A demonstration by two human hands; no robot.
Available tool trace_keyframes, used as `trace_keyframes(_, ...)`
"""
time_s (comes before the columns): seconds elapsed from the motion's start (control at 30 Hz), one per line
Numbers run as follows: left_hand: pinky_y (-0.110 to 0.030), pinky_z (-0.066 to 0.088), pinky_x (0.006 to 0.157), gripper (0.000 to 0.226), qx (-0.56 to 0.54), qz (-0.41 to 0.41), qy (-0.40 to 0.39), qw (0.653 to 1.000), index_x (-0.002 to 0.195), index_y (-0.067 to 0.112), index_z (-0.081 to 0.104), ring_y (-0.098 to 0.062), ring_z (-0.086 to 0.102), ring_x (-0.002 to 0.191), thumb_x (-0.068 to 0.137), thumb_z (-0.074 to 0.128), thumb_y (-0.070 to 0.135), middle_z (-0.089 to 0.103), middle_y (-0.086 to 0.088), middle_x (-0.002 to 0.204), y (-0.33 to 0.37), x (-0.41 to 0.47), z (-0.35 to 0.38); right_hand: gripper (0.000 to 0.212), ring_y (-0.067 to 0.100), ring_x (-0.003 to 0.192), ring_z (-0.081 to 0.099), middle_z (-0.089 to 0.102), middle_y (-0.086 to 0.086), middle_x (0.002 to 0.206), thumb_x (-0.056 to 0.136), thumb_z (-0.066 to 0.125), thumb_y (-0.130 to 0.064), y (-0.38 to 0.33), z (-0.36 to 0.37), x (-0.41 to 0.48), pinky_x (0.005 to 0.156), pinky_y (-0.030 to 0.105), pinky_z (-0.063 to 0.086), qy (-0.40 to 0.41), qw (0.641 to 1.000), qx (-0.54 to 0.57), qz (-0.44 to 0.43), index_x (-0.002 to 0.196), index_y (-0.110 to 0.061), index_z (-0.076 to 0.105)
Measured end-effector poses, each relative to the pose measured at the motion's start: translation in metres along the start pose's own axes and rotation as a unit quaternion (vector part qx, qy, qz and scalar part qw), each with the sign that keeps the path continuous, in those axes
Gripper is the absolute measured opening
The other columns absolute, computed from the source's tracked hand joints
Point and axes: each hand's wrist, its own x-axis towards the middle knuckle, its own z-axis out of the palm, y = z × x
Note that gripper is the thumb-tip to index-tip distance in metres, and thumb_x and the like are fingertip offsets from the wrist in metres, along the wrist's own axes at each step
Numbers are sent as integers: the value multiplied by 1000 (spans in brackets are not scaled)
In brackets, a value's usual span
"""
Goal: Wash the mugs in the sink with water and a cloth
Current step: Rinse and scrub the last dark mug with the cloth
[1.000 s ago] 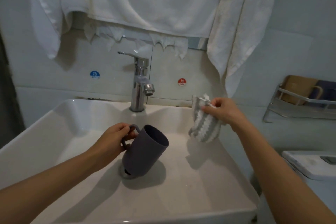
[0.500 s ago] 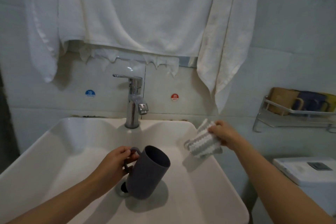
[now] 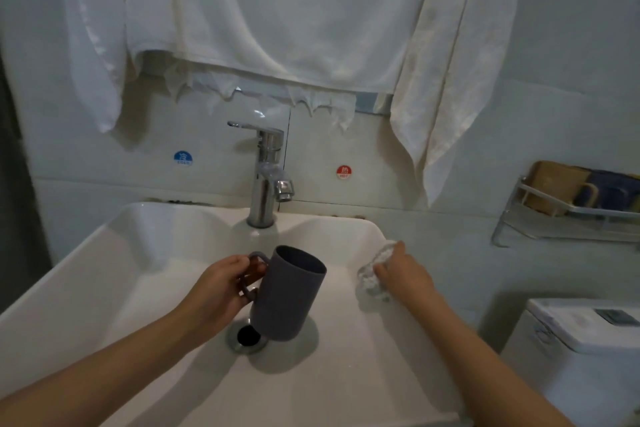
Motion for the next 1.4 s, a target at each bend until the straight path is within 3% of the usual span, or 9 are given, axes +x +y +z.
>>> trace_keyframes(0.3,-35,43,74,26,-19,-3,-9,1000,94,3,56,-20,56,83,98,31,5,58,-12,83,1,3,-2,51,32,121,50,53,18,133,97,38,-43,5,-10,5,95,33,38,5,1000,-5,7,130,-6,49)
trace_keyframes(0.47,-35,44,75,27,-45,-20,12,999,87,5,59,-20,58,83,96,34,5,62,-9,78,3,3,-3,61,30,123,49,50,15,137,94,35,-55,15,-19,16,100,34,37,-54,996,-64,10,133,-11,50)
trace_keyframes(0.73,-38,48,82,24,-47,-32,0,998,94,1,59,-24,60,94,97,36,6,65,-14,94,13,-1,-2,75,36,138,26,26,22,150,86,59,-44,11,-18,16,111,43,27,34,998,-29,-33,141,-1,33)
trace_keyframes(0.87,-34,50,73,25,-53,-46,0,998,98,-1,57,-25,61,96,98,34,6,66,-13,98,26,-7,13,49,32,137,29,36,14,147,87,64,-28,-11,-28,-14,110,42,28,149,975,19,-163,130,-10,51)
trace_keyframes(0.93,-35,49,77,24,-65,-54,17,996,98,-1,56,-24,62,98,99,33,5,67,-12,98,34,-13,26,38,22,129,43,46,1,139,88,63,-23,-33,-35,-40,102,30,37,55,964,154,-210,124,-22,53)
trace_keyframes(1.03,-37,44,80,20,-87,-56,41,994,95,0,53,-24,60,101,97,34,3,69,-9,96,50,-23,45,46,7,122,47,47,-12,134,86,63,-39,-63,-47,-74,99,29,44,-137,922,325,-162,128,-34,44)
trace_keyframes(1.17,-34,48,78,19,-36,-50,45,997,87,4,55,-21,63,96,94,38,-1,67,-11,104,75,-43,69,81,4,119,45,44,-14,132,66,73,-47,-93,-61,-104,98,29,47,-157,896,407,-90,134,-33,31)
trace_keyframes(1.27,-28,52,73,1,35,-43,-10,998,84,5,56,-23,63,96,84,55,4,64,-8,115,80,-59,78,77,8,116,49,47,-16,124,67,81,-33,-100,-78,-109,93,28,51,-136,895,417,-74,127,-36,33)
trace_keyframes(1.4,-32,52,83,26,95,-56,-30,993,89,1,58,-27,60,108,77,54,23,62,1,119,83,-67,77,69,3,113,50,48,-20,121,72,79,-11,-88,-99,-105,80,14,50,-179,883,429,-67,121,-37,38)
